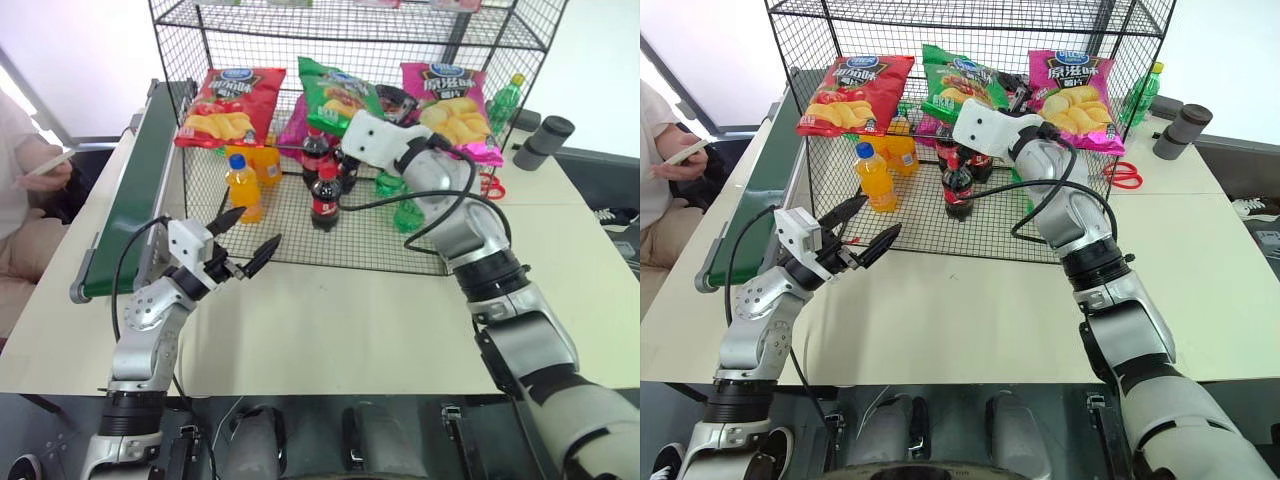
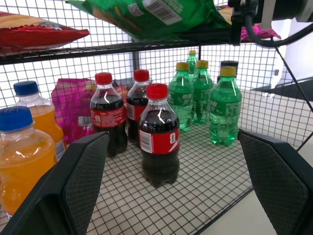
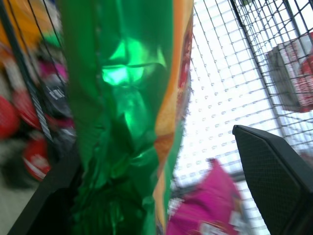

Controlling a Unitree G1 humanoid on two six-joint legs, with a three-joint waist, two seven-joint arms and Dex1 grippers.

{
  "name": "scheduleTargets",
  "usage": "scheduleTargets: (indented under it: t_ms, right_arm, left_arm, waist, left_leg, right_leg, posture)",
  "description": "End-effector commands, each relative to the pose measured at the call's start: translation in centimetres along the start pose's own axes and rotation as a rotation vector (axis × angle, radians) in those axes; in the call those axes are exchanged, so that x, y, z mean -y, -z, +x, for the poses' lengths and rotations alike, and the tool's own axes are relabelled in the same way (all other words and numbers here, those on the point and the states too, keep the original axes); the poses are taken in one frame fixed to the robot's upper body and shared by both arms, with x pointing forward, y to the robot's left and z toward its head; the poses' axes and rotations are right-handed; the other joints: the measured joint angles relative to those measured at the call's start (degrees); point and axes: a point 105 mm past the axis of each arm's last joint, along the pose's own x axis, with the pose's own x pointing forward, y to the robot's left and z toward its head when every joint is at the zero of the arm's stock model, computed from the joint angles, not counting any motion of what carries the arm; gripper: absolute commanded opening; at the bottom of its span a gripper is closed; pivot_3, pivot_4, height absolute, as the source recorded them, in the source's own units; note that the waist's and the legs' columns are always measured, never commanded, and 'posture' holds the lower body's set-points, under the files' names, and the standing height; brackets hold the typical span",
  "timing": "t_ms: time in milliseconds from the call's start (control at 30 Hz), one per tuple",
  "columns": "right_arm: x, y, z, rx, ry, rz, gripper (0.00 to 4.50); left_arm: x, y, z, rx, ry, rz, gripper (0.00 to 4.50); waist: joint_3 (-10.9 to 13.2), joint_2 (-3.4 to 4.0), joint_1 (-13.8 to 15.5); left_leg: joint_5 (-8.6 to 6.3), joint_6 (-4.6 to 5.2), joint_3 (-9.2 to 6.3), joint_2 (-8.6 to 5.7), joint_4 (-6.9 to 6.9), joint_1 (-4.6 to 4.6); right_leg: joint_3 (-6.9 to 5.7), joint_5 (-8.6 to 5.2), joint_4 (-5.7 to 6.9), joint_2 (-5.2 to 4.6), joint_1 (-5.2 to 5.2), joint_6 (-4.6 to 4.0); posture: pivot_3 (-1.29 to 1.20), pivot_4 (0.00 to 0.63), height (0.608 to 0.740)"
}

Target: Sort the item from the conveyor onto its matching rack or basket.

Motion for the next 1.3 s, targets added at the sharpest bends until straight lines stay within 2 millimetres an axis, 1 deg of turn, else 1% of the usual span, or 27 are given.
scheduleTargets:
  t_ms: [33,100,233,433,467,533,600,667,733,833,900,967,1100,1133,1200,1300]
  right_arm:
    - [1.9,-1.3,-0.3,0.055,0.038,0.150,3.99]
    - [1.6,-1.1,-0.2,0.055,0.023,0.225,3.99]
    - [1.0,-0.4,-0.4,0.032,0.000,0.302,3.99]
    - [0.9,-1.3,-0.8,0.075,-0.048,0.321,3.99]
    - [0.8,-1.5,-0.9,0.087,-0.062,0.357,3.99]
    - [0.8,-1.8,-1.1,0.099,-0.070,0.373,3.99]
    - [0.8,-1.7,-1.4,0.101,-0.069,0.465,3.99]
    - [0.6,-2.1,-1.9,0.139,-0.104,0.537,3.99]
    - [0.7,-2.1,-2.3,0.144,-0.105,0.581,3.99]
    - [1.3,-2.0,-3.0,0.151,-0.094,0.586,3.99]
    - [1.4,-2.3,-3.4,0.185,-0.109,0.667,3.99]
    - [1.6,-2.3,-3.7,0.195,-0.116,0.689,3.99]
    - [2.5,-3.3,-5.0,0.293,-0.140,0.791,3.99]
    - [2.4,-3.1,-5.1,0.287,-0.139,0.764,3.99]
    - [1.3,-2.7,-5.2,0.275,-0.174,0.716,3.99]
    - [0.8,-2.7,-5.1,0.272,-0.176,0.752,3.99]
  left_arm:
    - [0.1,-0.8,0.3,0.033,0.008,0.033,4.50]
    - [0.1,-0.8,0.4,0.032,0.008,0.031,4.50]
    - [0.3,-0.8,0.3,0.026,0.012,0.033,4.50]
    - [0.4,-0.9,0.4,0.027,0.011,0.035,4.50]
    - [0.5,-0.9,0.4,0.029,0.011,0.032,4.50]
    - [0.6,-1.0,0.5,0.030,0.014,0.034,4.50]
    - [0.6,-1.0,0.6,0.031,0.014,0.035,4.50]
    - [0.6,-1.0,0.6,0.031,0.015,0.036,4.50]
    - [0.6,-1.0,0.6,0.030,0.017,0.037,4.50]
    - [0.5,-0.8,0.5,0.023,0.021,0.043,4.50]
    - [0.6,-0.7,0.5,0.022,0.024,0.041,4.50]
    - [0.7,-0.7,0.5,0.023,0.029,0.037,4.50]
    - [0.6,-0.7,0.5,0.023,0.035,0.040,4.50]
    - [0.5,-0.7,0.4,0.022,0.033,0.041,4.50]
    - [0.3,-0.7,0.4,0.021,0.031,0.044,4.50]
    - [0.3,-0.7,0.6,0.022,0.031,0.045,4.50]
  waist:
    - [0.00,0.00,0.05]
    - [0.00,0.00,0.06]
    - [0.00,0.00,0.06]
    - [0.00,0.00,0.06]
    - [0.00,0.00,0.04]
    - [0.00,0.00,0.02]
    - [0.00,0.00,0.07]
    - [0.00,0.00,0.11]
    - [0.00,0.00,0.17]
    - [0.00,0.00,0.19]
    - [0.00,0.00,0.19]
    - [0.00,0.00,0.19]
    - [0.00,0.00,0.19]
    - [0.00,0.00,0.20]
    - [0.00,0.00,0.20]
    - [0.00,0.00,0.13]
  left_leg:
    - [0.00,0.00,0.00,0.00,0.00,0.00]
    - [0.00,0.01,0.00,0.00,0.00,-0.01]
    - [-0.02,0.03,0.00,0.00,0.00,-0.01]
    - [-0.02,0.03,-0.01,0.00,0.00,-0.01]
    - [-0.02,0.03,-0.01,0.00,0.00,-0.01]
    - [-0.02,0.03,-0.03,0.00,-0.01,-0.01]
    - [-0.02,0.03,-0.04,0.00,-0.02,-0.01]
    - [-0.02,0.03,-0.03,0.00,-0.02,-0.01]
    - [-0.03,0.04,-0.04,0.00,-0.02,-0.01]
    - [-0.03,0.05,-0.06,0.00,-0.02,-0.02]
    - [-0.03,0.05,-0.07,-0.01,-0.02,-0.02]
    - [-0.03,0.05,-0.07,-0.01,-0.02,-0.02]
    - [-0.03,0.05,-0.08,0.00,-0.02,-0.02]
    - [-0.03,0.05,-0.09,0.00,-0.03,-0.02]
    - [-0.04,0.06,-0.09,0.00,-0.03,-0.02]
    - [-0.04,0.08,-0.09,-0.02,-0.03,-0.02]
  right_leg:
    - [0.00,0.00,0.00,0.00,0.00,0.00]
    - [0.00,0.00,-0.01,0.00,0.00,0.00]
    - [0.00,0.00,-0.02,-0.01,0.00,0.00]
    - [0.00,0.00,-0.02,-0.01,-0.01,0.00]
    - [0.00,0.00,-0.02,-0.01,-0.01,0.00]
    - [0.00,0.00,-0.02,0.00,-0.01,0.00]
    - [0.00,0.00,-0.02,0.00,-0.01,0.00]
    - [0.00,0.00,-0.03,-0.01,0.00,0.00]
    - [0.00,0.00,-0.04,-0.01,0.00,0.00]
    - [0.00,0.00,-0.04,-0.02,0.00,0.00]
    - [0.00,0.00,-0.04,-0.02,0.00,0.00]
    - [-0.01,0.00,-0.04,-0.02,0.00,0.00]
    - [-0.01,0.00,-0.04,-0.01,0.00,0.00]
    - [-0.01,0.00,-0.04,-0.01,0.00,0.00]
    - [-0.01,0.00,-0.06,-0.01,0.01,0.00]
    - [-0.01,0.00,-0.06,-0.02,0.02,0.00]
  posture:
    - [0.00,0.150,0.740]
    - [0.00,0.150,0.740]
    - [0.00,0.150,0.740]
    - [0.00,0.150,0.740]
    - [0.00,0.150,0.740]
    - [0.00,0.150,0.740]
    - [0.00,0.150,0.740]
    - [0.00,0.150,0.740]
    - [0.00,0.150,0.740]
    - [0.00,0.150,0.740]
    - [0.00,0.150,0.740]
    - [0.00,0.150,0.740]
    - [0.00,0.150,0.740]
    - [0.00,0.150,0.740]
    - [0.00,0.150,0.740]
    - [0.00,0.150,0.740]
